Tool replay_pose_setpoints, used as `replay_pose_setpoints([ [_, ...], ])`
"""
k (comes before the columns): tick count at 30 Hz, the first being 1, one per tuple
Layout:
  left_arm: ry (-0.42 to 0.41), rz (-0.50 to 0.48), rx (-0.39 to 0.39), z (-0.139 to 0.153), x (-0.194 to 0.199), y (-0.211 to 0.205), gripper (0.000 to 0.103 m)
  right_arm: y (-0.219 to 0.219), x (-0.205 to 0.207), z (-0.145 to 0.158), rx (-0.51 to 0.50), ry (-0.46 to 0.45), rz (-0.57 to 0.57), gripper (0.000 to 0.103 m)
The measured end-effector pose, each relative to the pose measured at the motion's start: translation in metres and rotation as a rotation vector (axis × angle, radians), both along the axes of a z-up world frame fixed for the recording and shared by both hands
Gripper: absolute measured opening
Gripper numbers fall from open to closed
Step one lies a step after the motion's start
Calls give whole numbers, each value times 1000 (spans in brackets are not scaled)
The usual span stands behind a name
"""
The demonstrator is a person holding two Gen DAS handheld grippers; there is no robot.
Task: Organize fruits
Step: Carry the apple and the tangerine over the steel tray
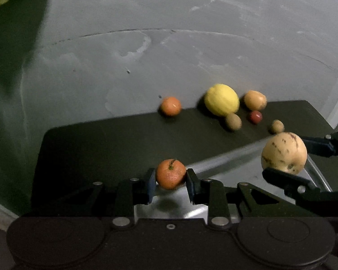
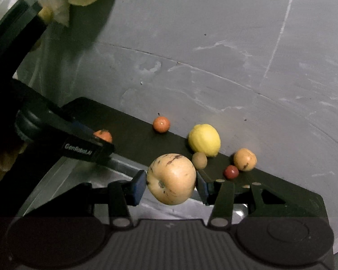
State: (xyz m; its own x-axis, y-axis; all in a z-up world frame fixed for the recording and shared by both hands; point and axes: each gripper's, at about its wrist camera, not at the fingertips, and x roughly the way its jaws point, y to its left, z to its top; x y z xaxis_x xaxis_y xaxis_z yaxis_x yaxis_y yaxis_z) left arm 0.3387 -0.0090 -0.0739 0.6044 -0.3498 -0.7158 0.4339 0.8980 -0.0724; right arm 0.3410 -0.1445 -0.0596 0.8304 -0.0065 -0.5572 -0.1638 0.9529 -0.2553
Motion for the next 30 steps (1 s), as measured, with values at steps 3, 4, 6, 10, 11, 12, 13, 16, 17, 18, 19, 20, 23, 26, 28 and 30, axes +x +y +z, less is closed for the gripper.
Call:
replay_pose_setpoints([
  [3,9,-23,-1,-1,-13,-5,30,-6,-15,1,8,-2,-18,52],
  [4,12,-32,-1,-1,-18,-6,30,-9,-19,2,10,0,-26,52],
  [6,18,-52,-1,-2,-28,-9,30,-14,-29,2,16,4,-47,52],
  [10,32,-90,5,-5,-45,-19,30,-26,-49,2,24,8,-96,52],
  [11,34,-100,8,-6,-49,-21,30,-28,-54,2,26,9,-107,52],
  [12,36,-110,9,-6,-53,-22,30,-31,-58,2,27,10,-119,52],
  [13,38,-119,11,-6,-58,-24,30,-33,-62,2,28,11,-128,52],
  [16,47,-143,16,-8,-66,-28,30,-39,-76,0,34,18,-158,52],
  [17,51,-150,18,-8,-69,-29,30,-40,-78,0,36,21,-166,52],
  [18,55,-157,21,-9,-71,-29,30,-42,-82,-2,39,25,-176,52],
  [19,59,-165,25,-10,-74,-30,30,-43,-85,-4,44,29,-186,52],
  [20,62,-172,28,-10,-76,-29,30,-44,-88,-5,49,33,-195,52],
  [23,69,-190,39,-12,-82,-28,30,-45,-96,-11,62,45,-219,52],
  [26,78,-199,44,-13,-87,-26,30,-46,-104,-16,75,59,-239,52],
  [28,83,-202,46,-14,-88,-25,30,-45,-107,-18,81,68,-249,52],
  [30,88,-205,46,-15,-91,-23,30,-45,-110,-19,85,74,-258,53],
])
